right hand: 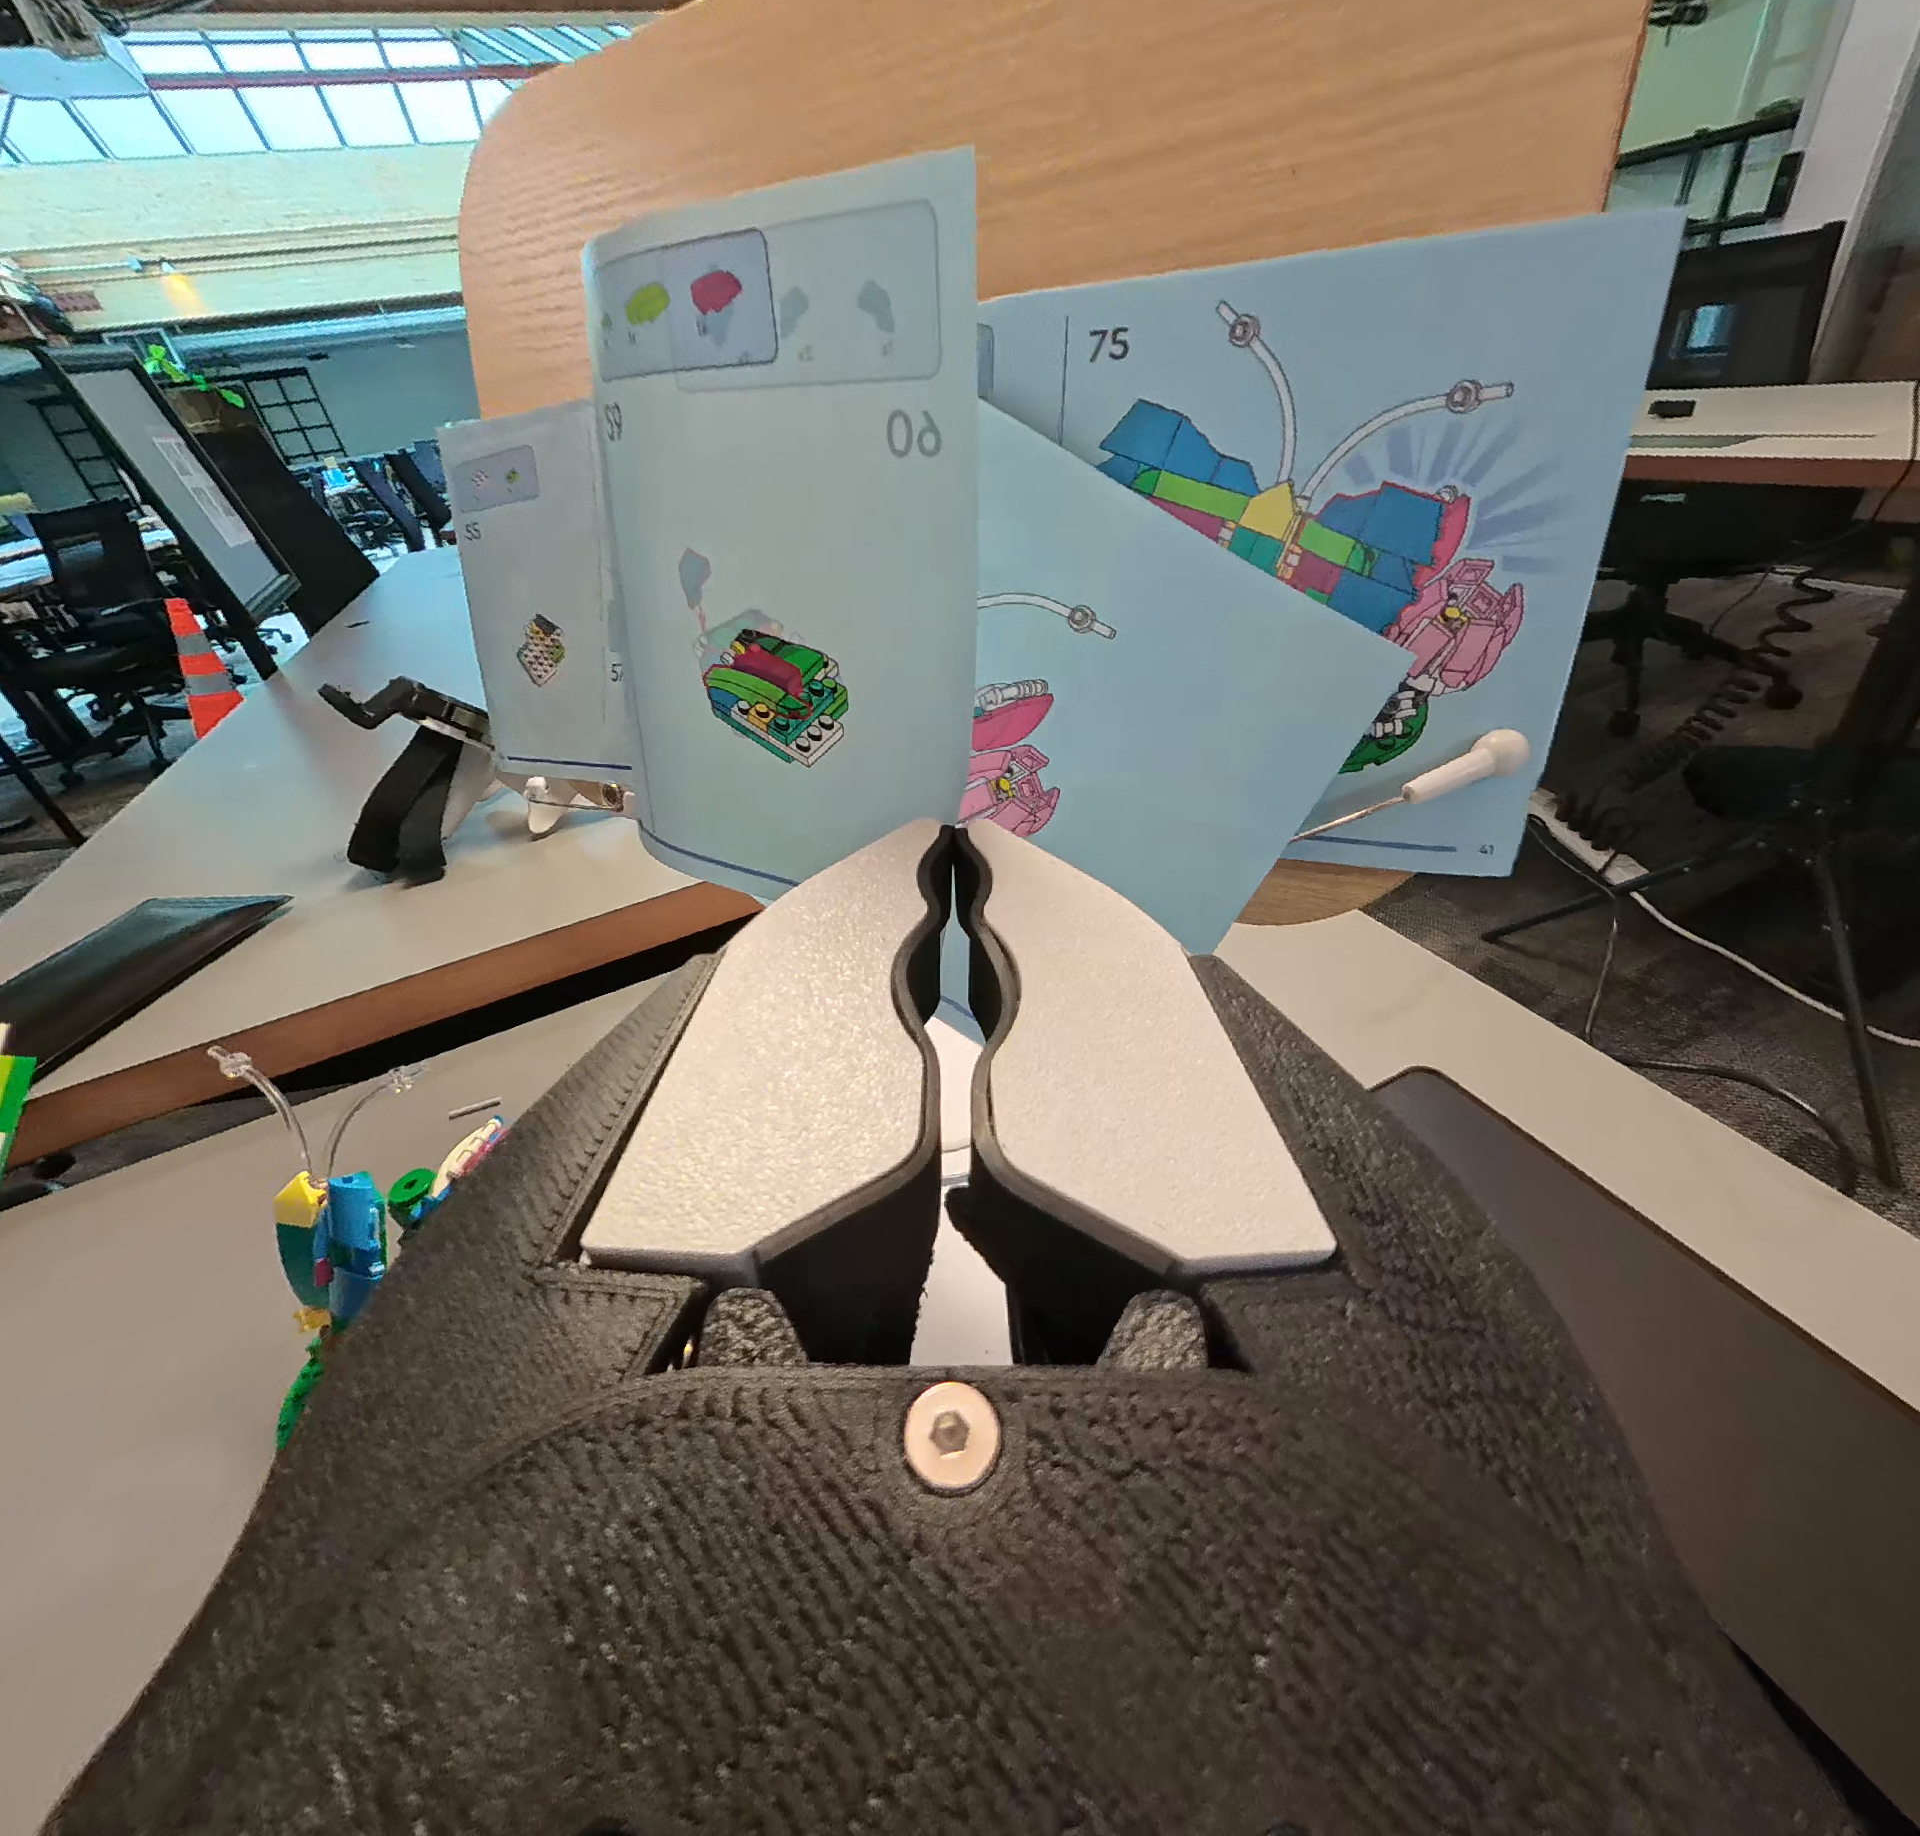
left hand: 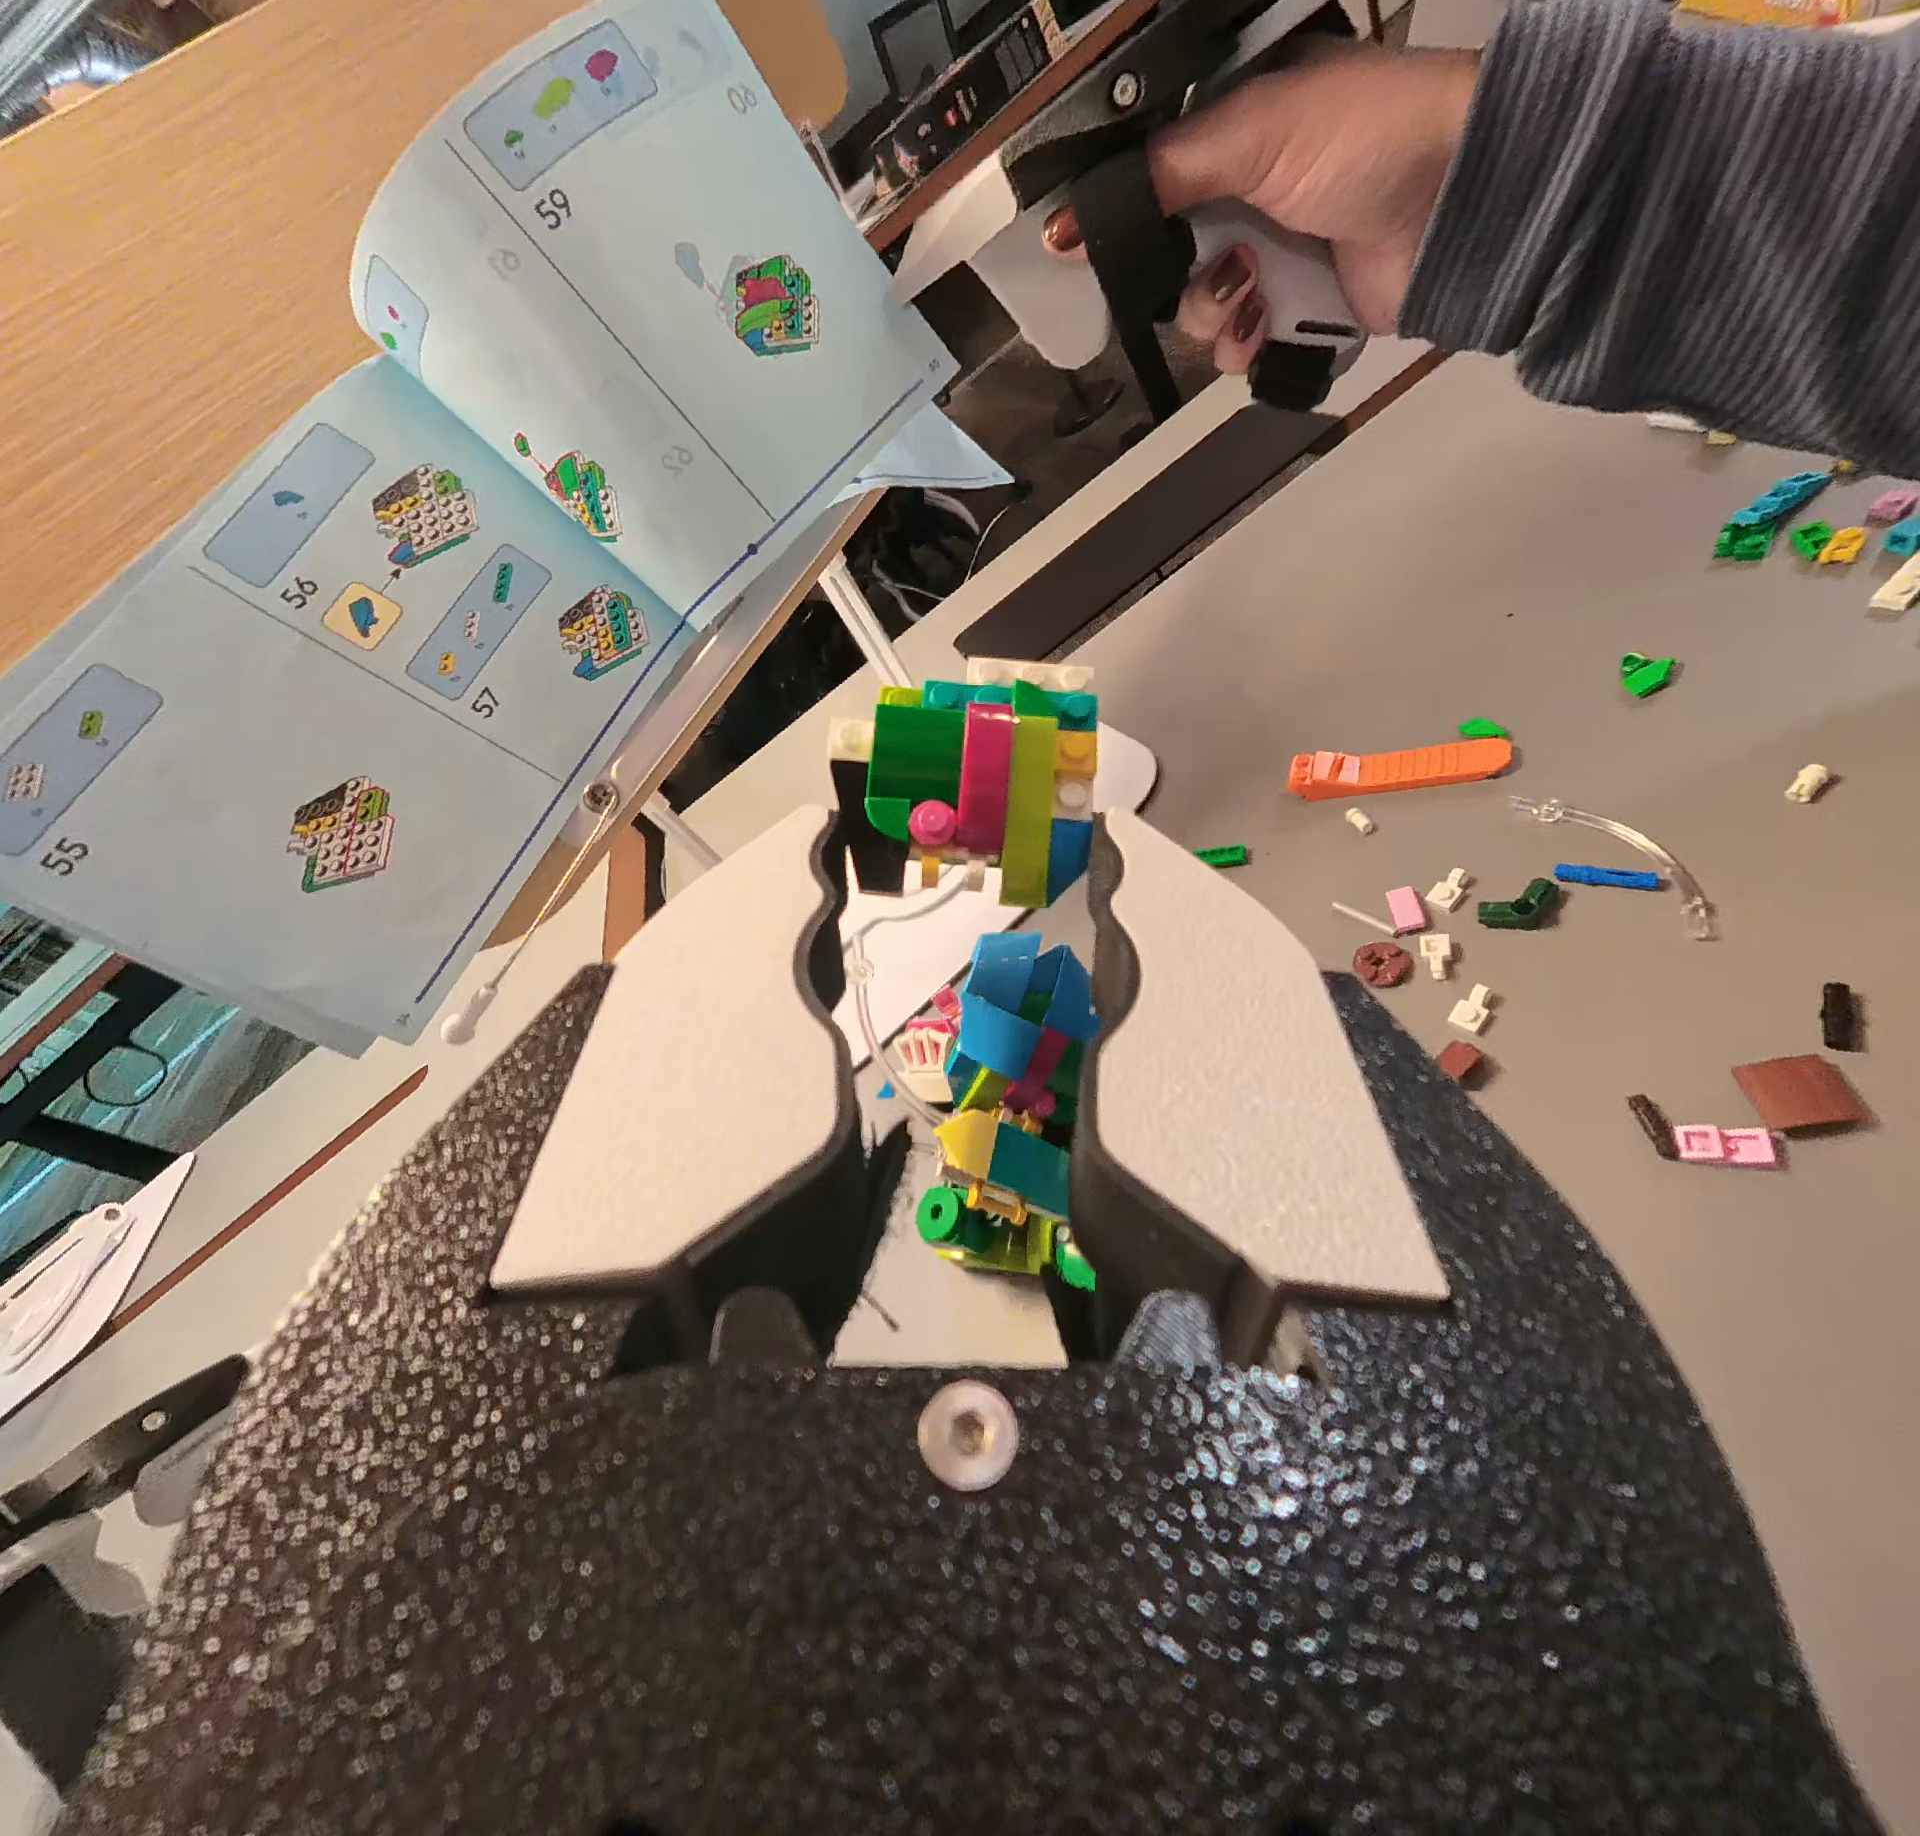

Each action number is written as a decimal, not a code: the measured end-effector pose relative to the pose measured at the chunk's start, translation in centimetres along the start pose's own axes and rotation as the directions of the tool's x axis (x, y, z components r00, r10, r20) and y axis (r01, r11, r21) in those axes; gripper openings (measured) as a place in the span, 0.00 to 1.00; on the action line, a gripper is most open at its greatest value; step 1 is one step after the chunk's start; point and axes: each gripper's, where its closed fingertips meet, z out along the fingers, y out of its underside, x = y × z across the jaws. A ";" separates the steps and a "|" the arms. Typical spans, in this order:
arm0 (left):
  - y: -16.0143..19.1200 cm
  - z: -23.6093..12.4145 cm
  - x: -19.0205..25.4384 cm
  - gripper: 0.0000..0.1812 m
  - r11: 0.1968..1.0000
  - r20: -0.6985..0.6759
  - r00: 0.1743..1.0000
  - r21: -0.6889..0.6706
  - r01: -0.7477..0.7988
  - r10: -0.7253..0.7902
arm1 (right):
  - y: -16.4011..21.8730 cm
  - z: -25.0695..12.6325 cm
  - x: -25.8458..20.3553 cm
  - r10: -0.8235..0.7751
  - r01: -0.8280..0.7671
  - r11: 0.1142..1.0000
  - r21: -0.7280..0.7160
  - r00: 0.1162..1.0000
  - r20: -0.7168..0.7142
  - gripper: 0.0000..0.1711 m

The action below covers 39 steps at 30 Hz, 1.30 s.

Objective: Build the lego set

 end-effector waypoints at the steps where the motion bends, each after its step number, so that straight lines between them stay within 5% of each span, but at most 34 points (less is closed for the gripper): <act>1: 0.2 -0.2 -0.1 0.24 1.000 0.003 1.000 0.000 0.003 -0.003 | -0.1 0.0 -0.3 -0.005 0.005 1.000 -0.003 1.000 0.007 0.00; 8: 1.6 -2.3 -1.2 0.24 1.000 0.006 1.000 -0.022 0.008 -0.008 | -0.7 1.1 -6.9 -0.079 0.082 0.997 -0.010 0.985 0.153 0.00; 16: 2.9 -5.0 -2.3 0.24 0.998 0.035 0.998 -0.037 0.049 -0.048 | 2.4 8.9 -16.5 -0.286 0.330 0.939 -0.096 0.905 0.316 0.00; 23: 4.3 -6.0 -1.5 0.24 0.994 0.022 0.996 -0.067 0.083 -0.082 | 3.9 13.2 -17.5 -0.335 0.382 0.918 -0.109 0.892 0.305 0.01; 26: 4.5 -6.1 -1.2 0.24 0.993 0.017 0.995 -0.063 0.096 -0.096 | 4.4 12.6 -17.9 -0.337 0.380 0.921 -0.083 0.885 0.321 0.11; 32: 4.9 -5.6 -0.5 0.24 0.991 -0.012 0.992 -0.052 0.121 -0.122 | 4.2 9.3 -17.1 -0.338 0.350 0.936 0.018 0.886 0.317 0.12; 39: 4.3 -4.5 0.3 0.24 0.991 -0.044 0.991 -0.048 0.124 -0.126 | 3.3 12.0 -19.0 -0.248 0.271 0.963 0.006 0.876 0.414 0.16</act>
